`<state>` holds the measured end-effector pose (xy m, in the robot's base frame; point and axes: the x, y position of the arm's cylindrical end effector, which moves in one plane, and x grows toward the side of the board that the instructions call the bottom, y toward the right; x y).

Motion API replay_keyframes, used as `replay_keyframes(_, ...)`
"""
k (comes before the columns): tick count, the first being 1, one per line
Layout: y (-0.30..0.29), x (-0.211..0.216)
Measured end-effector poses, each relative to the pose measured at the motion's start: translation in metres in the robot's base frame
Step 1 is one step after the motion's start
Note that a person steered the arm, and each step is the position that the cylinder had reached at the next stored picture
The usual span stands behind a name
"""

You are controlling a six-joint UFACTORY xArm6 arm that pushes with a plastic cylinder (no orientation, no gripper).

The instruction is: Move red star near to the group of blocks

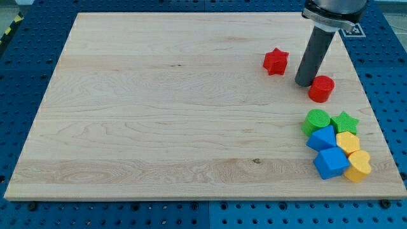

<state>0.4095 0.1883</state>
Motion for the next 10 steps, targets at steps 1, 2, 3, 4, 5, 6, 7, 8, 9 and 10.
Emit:
replay_keyframes(1,0.006,-0.009)
replay_keyframes(2,0.022,-0.009)
replay_keyframes(3,0.042,-0.003)
replay_keyframes(4,0.049,0.01)
replay_keyframes(5,0.049,0.023)
replay_keyframes(6,0.049,0.032)
replay_keyframes(7,0.047,0.01)
replay_keyframes(8,0.047,-0.003)
replay_keyframes(9,0.047,-0.011)
replay_keyframes(10,0.047,-0.04)
